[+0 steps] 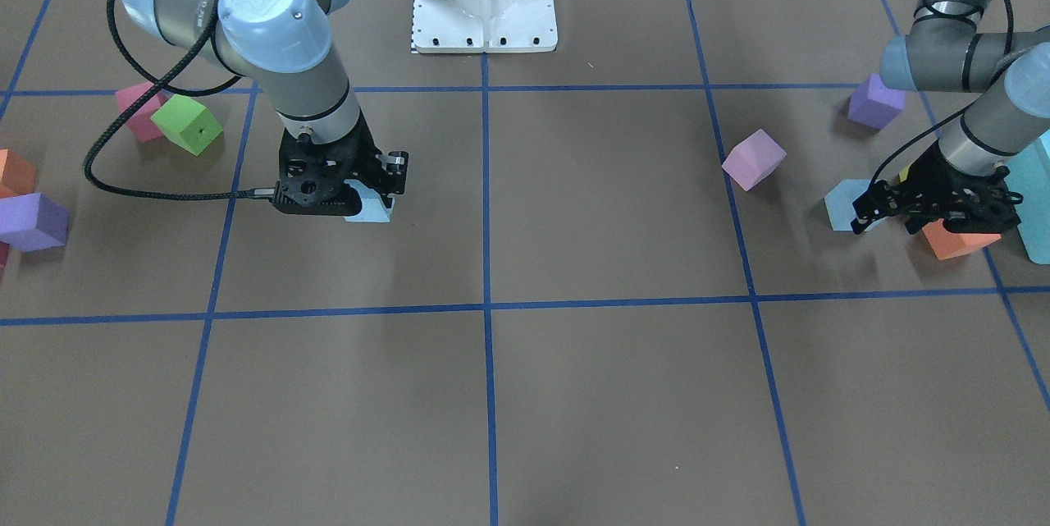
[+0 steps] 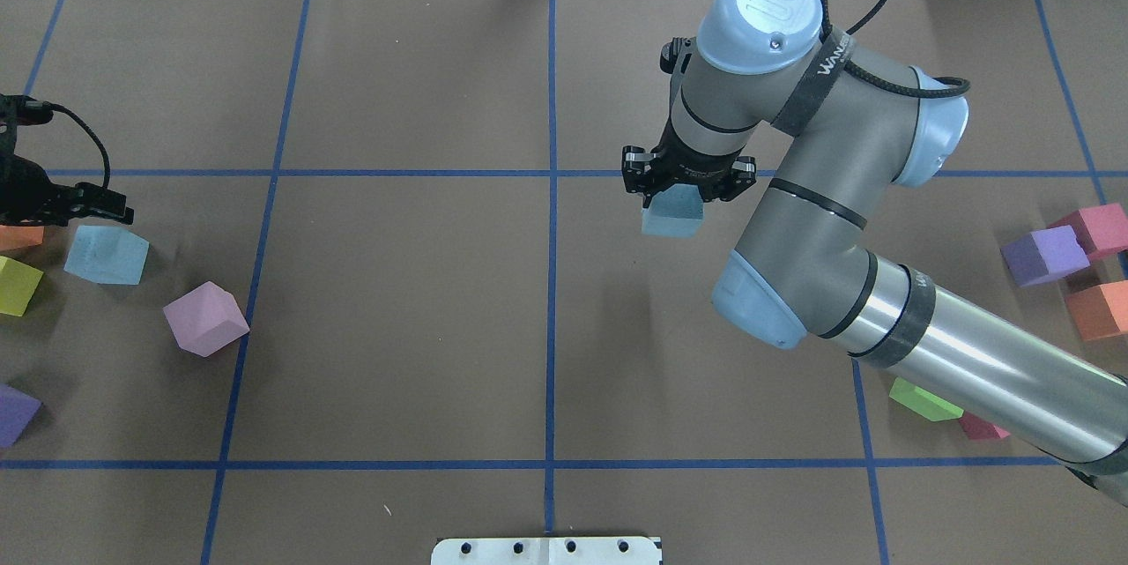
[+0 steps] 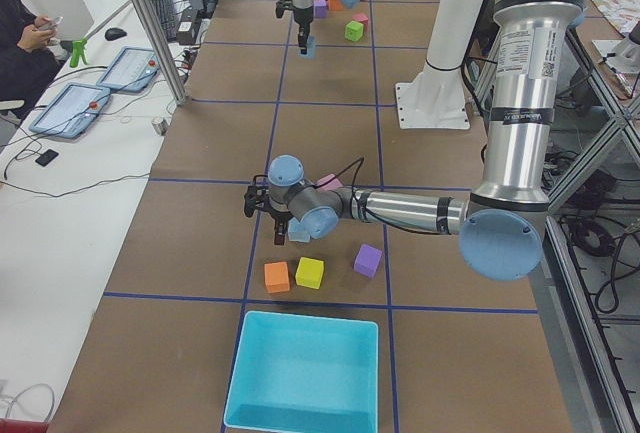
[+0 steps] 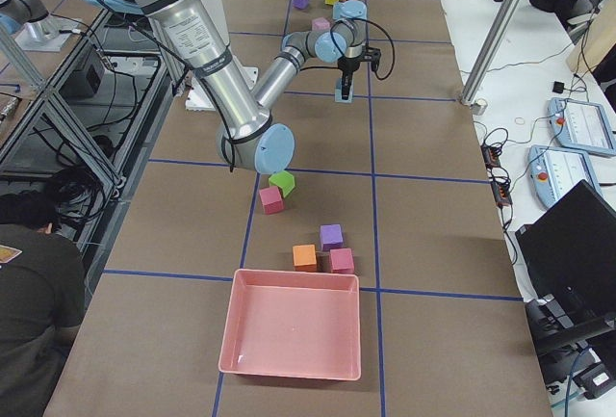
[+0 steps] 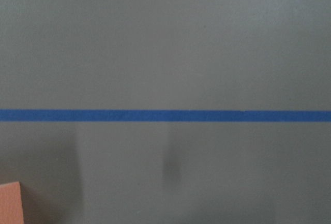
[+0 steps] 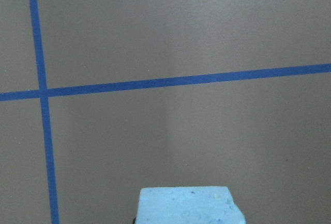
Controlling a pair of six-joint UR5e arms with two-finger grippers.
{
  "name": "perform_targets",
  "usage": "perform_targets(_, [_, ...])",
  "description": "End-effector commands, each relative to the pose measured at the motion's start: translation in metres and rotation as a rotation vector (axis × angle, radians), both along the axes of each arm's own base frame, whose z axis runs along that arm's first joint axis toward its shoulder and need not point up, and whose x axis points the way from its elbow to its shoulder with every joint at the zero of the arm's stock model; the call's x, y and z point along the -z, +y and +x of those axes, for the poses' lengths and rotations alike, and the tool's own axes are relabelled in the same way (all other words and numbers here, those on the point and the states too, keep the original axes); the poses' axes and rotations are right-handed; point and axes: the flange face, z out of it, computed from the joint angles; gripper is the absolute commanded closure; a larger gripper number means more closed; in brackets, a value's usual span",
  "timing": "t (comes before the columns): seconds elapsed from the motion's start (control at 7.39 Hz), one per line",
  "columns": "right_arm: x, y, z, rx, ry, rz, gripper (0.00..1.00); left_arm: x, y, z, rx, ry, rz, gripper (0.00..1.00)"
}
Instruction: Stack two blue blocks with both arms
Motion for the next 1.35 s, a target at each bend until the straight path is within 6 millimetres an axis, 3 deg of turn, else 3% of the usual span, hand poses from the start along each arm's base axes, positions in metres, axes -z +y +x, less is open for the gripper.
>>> perform_targets(0.0, [0.005,0.006,-0.010,0.000,0.002,0.002,0.51,0.003,0.011,0.016,0.004,0.011,-0.004,0.02])
perform_targets(0.27, [0.004,0.011,-0.017,0.004,0.011,0.012,0.51,0.000,0.017,0.021,-0.009,0.008,-0.011,0.02])
perform_targets(0.41, [0.006,0.019,-0.031,0.013,0.018,0.015,0.51,-0.004,0.023,0.020,-0.015,0.003,-0.014,0.02])
perform_targets(0.95, [0.061,0.021,-0.110,-0.025,0.029,-0.031,0.51,-0.005,0.028,0.018,-0.017,0.001,-0.017,0.02])
perform_targets(1.08, [0.072,0.015,-0.122,-0.030,0.035,-0.039,0.51,-0.004,0.028,0.018,-0.017,0.002,-0.015,0.02])
perform_targets(1.22, [0.072,0.013,-0.121,-0.027,0.035,-0.031,0.51,-0.004,0.029,0.018,-0.018,0.002,-0.015,0.03])
